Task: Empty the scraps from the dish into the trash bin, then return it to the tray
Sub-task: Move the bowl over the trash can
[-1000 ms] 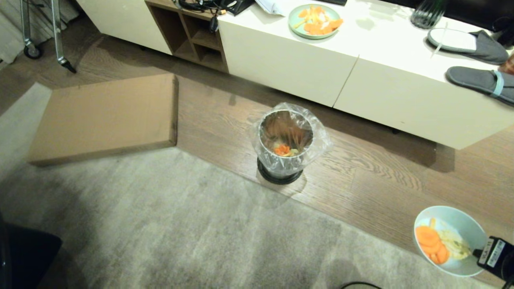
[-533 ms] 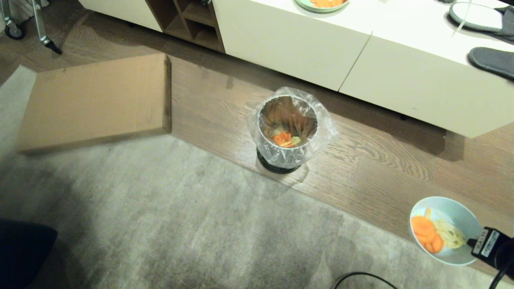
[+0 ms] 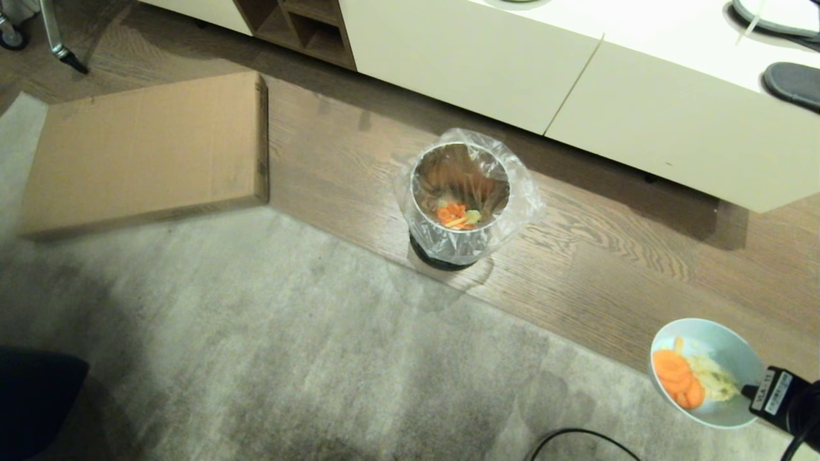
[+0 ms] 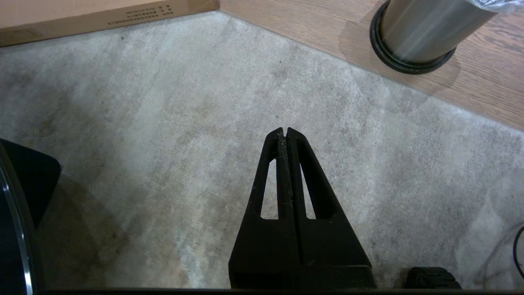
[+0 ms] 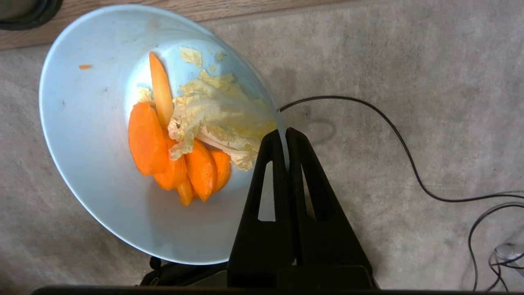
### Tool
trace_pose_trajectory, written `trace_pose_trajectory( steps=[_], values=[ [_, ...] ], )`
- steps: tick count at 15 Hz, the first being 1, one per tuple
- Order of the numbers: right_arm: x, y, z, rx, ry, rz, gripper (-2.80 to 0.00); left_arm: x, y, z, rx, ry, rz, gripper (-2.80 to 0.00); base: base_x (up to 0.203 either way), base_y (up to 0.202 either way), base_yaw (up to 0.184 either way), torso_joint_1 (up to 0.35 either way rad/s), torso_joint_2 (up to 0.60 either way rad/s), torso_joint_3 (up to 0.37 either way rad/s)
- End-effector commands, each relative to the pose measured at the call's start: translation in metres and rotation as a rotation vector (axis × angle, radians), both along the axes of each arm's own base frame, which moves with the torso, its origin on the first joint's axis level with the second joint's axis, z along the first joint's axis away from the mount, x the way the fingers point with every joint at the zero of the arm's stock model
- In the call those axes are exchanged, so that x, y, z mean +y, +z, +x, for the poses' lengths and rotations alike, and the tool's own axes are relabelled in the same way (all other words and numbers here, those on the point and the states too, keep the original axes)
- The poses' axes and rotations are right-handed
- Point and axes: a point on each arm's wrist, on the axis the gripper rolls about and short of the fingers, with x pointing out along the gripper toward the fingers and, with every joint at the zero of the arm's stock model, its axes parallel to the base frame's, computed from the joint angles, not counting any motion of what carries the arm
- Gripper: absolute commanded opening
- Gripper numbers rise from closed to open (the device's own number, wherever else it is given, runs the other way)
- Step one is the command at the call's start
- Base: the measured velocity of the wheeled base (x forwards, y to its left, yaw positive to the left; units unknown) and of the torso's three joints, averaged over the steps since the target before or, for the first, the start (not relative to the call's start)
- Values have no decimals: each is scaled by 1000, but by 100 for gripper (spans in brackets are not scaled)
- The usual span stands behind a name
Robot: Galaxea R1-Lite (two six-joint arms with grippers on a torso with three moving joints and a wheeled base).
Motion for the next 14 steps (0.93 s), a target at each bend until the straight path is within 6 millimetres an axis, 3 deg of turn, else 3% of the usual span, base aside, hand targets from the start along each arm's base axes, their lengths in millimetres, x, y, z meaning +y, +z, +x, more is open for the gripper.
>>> trace_pose_trajectory(
  steps=[1,14],
  values=[
    [0,-1,0,5,-3,1,-280,0,0,0,-1,1,-2,-280,0,0,0,0,0,0],
    [0,-4,1,22,-1,-1,-280,0,0,0,-1,-1,0,-280,9,0,0,0,0,0]
  ],
)
